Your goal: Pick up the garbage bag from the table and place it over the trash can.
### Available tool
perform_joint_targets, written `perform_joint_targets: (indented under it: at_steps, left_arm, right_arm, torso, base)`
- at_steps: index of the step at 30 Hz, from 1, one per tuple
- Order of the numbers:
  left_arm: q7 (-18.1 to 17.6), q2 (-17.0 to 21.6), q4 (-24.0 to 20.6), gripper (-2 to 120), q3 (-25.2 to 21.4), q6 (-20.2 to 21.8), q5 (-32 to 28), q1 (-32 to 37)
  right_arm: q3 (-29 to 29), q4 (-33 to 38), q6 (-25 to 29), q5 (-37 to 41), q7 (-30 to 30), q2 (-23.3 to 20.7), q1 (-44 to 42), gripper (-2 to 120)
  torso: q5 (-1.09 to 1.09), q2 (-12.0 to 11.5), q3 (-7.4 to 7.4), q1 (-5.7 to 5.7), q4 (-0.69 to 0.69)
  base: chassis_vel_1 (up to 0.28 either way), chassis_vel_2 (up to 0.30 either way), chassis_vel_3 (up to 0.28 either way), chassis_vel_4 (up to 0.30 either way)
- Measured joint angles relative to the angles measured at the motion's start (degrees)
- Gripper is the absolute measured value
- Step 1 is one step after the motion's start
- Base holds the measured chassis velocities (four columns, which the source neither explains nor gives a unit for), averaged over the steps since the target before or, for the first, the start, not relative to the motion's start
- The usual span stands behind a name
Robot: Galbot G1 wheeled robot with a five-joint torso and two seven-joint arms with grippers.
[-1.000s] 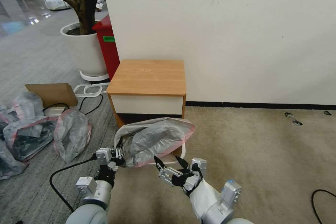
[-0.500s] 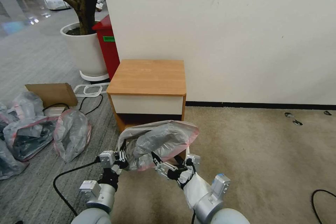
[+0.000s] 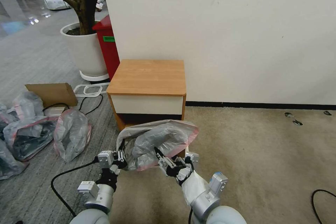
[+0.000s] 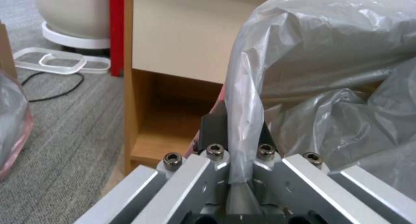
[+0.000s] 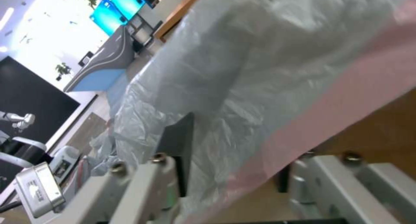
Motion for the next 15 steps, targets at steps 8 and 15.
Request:
perform_joint_targets:
  at_steps: [8, 15]
  left_arm:
    - [0.26, -0.09, 0.73, 0, -0.34, -0.34, 0.73, -0.39]
    - [-0.21, -0.12, 0.95, 0, -0.61, -0.25, 0.55, -0.79]
  right_arm:
    - [-0.41, -0.43, 0.49, -1.54, -1.13, 0.26, -0.18, 7]
    - [-0.39, -0.40, 0.66, -2.07, -1.44, -0.11, -0.18, 0]
  torso:
    - [0.00, 0.00, 0.00, 0.00, 0.00]
    - [0.00, 0.00, 0.00, 0.00, 0.00]
  base:
    - [0.000, 0.000, 0.000, 0.000]
    - [0.000, 0.000, 0.000, 0.000]
